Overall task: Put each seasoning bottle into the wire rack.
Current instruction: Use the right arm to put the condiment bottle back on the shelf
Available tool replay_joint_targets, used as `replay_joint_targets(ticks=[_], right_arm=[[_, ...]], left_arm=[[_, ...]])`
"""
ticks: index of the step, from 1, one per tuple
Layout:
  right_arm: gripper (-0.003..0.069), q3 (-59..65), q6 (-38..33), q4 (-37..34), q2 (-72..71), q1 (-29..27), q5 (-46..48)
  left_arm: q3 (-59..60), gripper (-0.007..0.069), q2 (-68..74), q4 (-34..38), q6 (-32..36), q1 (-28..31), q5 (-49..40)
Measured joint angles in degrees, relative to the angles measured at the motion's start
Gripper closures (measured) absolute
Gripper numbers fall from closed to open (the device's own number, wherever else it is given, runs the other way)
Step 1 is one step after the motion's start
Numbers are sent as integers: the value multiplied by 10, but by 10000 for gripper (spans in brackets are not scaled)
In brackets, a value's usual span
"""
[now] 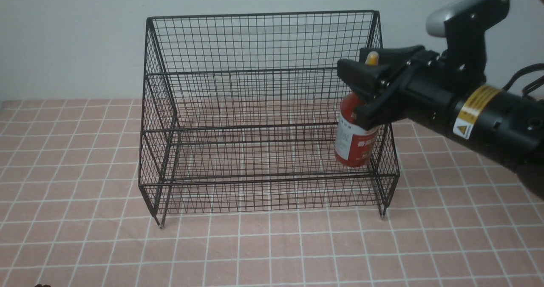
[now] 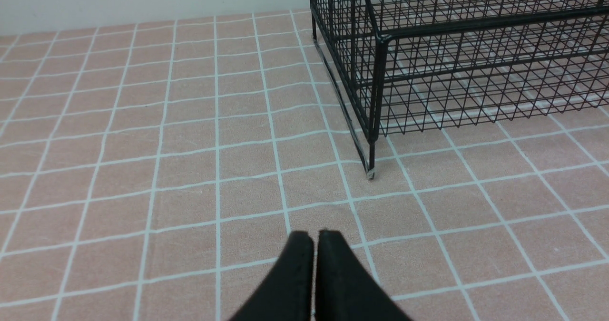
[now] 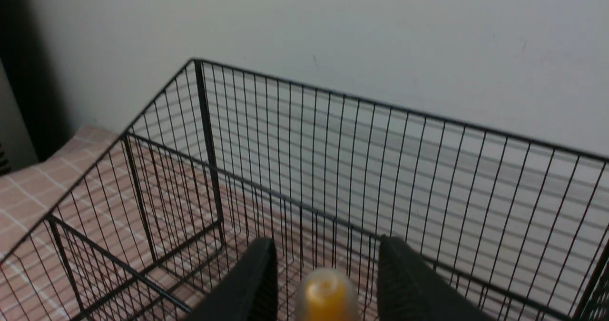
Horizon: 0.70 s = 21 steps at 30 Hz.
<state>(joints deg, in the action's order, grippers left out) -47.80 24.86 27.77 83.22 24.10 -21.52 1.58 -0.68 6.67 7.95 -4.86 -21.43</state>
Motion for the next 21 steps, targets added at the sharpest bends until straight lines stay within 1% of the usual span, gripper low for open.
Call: replay_joint_targets(ticks=[9,14,21], right_arm=[[400,-1,2,-8,58,0,9],[400,0,3,-10,63,0,34],[396,15,3,-11,63,0,42]], left_arm=[[0,631,0,0,0,0,0],[0,631,0,0,0,0,0],[0,631,0,0,0,0,0]])
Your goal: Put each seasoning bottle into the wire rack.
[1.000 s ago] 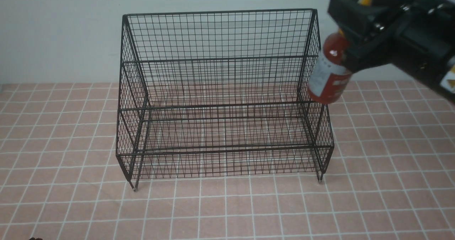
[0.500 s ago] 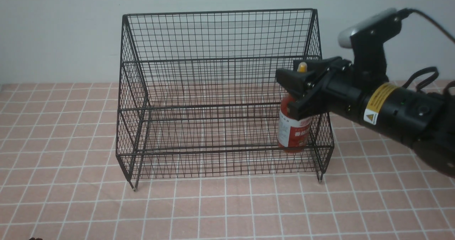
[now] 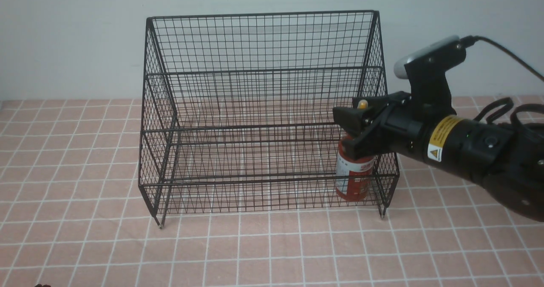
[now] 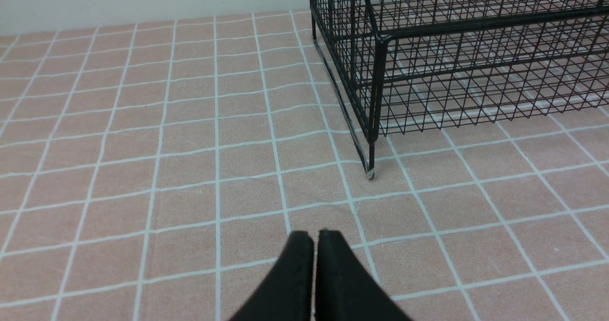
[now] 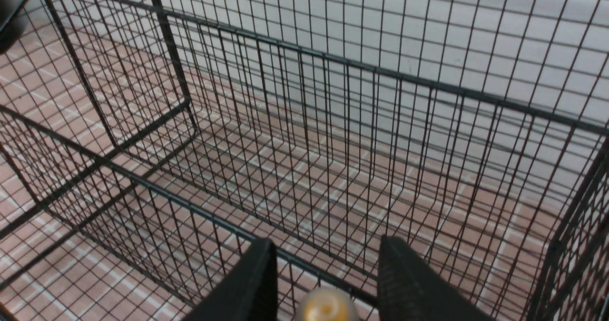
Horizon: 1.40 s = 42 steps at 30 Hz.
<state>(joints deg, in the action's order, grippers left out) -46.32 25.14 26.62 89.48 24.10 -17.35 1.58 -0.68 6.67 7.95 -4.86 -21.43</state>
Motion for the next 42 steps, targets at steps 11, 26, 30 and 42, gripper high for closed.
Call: replay_joint_targets(ticks=[11,26,30,42], right_arm=[[246,3,-2,-39,-25,0,9],[419,3,-48,-62,-381,-67,359],[636,3,-43,-70,-518,-76,484],[672,3,-20,-118,-672,-76,603]], left_arm=[[0,631,0,0,0,0,0],[0,631,0,0,0,0,0],[0,631,0,0,0,0,0],[0,631,0,0,0,0,0]])
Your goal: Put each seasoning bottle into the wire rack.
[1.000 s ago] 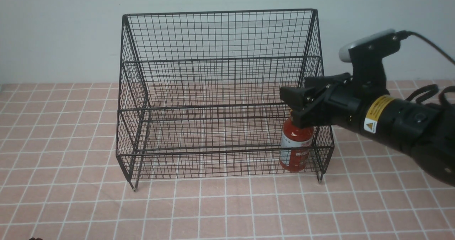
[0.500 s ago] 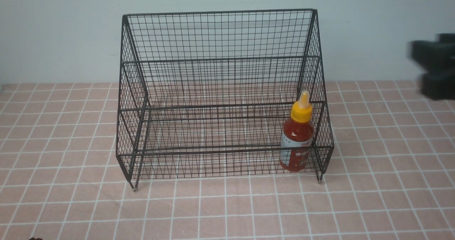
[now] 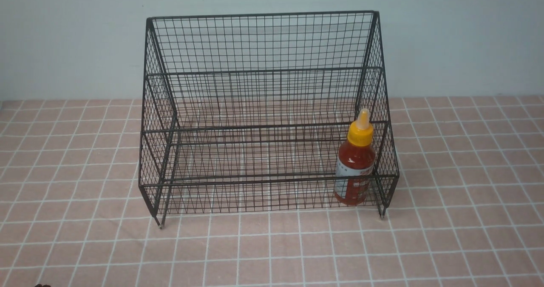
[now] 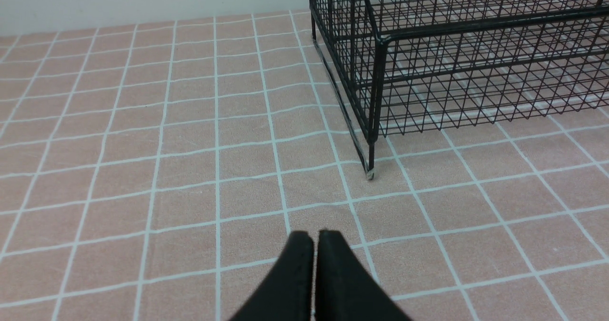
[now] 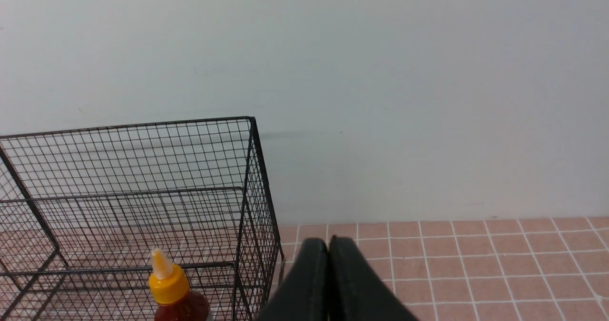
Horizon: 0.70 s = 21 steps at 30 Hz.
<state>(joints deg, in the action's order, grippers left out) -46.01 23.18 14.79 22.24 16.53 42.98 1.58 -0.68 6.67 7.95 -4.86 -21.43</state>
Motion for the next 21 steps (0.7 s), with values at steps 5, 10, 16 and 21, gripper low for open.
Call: replay_joint_targets(ticks=[5,10,16,21], right_arm=[[672,0,0,-7,-6,0,-1],[672,0,-30,-27,-6,0,-32],[672,0,-138,-94,-6,0,-91],[672,0,-217,-162,-6,0,-127]], left_arm=[[0,631,0,0,0,0,0],[0,631,0,0,0,0,0],[0,631,0,0,0,0,0],[0,631,0,0,0,0,0]])
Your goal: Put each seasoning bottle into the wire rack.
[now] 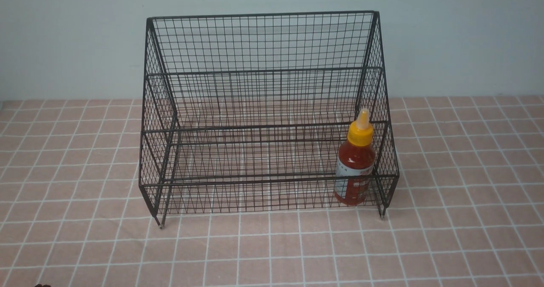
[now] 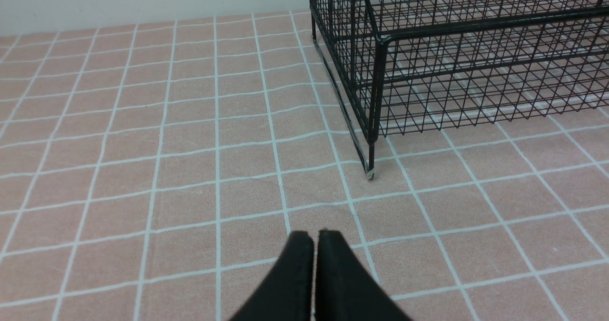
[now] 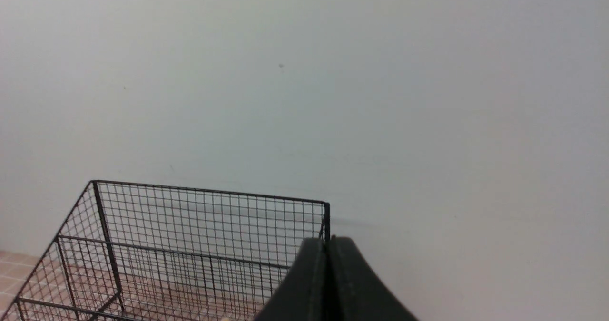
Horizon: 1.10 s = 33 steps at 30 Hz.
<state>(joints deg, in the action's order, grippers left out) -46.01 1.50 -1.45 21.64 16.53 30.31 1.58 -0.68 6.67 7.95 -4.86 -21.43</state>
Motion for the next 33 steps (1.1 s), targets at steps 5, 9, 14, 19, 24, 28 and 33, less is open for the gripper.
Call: replay_joint_targets(ticks=[5,9,14,19,24,28,33], right_arm=[[672,0,-35,-41,0,0,-7],[673,37,-64,-42,-18,-14,-30],[673,150,-80,-40,-72,-70,-64],[673,318,-82,-38,-167,-130,-91],[673,447,-82,-25,-220,-169,-98],[673,471,-80,-15,-223,-187,-82],[673,471,-78,-17,-223,-187,-82]], left_arm=[[0,631,0,0,0,0,0],[0,631,0,0,0,0,0],[0,631,0,0,0,0,0],[0,631,0,0,0,0,0],[0,631,0,0,-1,0,0],[0,631,0,0,-1,0,0],[0,631,0,0,-1,0,0]])
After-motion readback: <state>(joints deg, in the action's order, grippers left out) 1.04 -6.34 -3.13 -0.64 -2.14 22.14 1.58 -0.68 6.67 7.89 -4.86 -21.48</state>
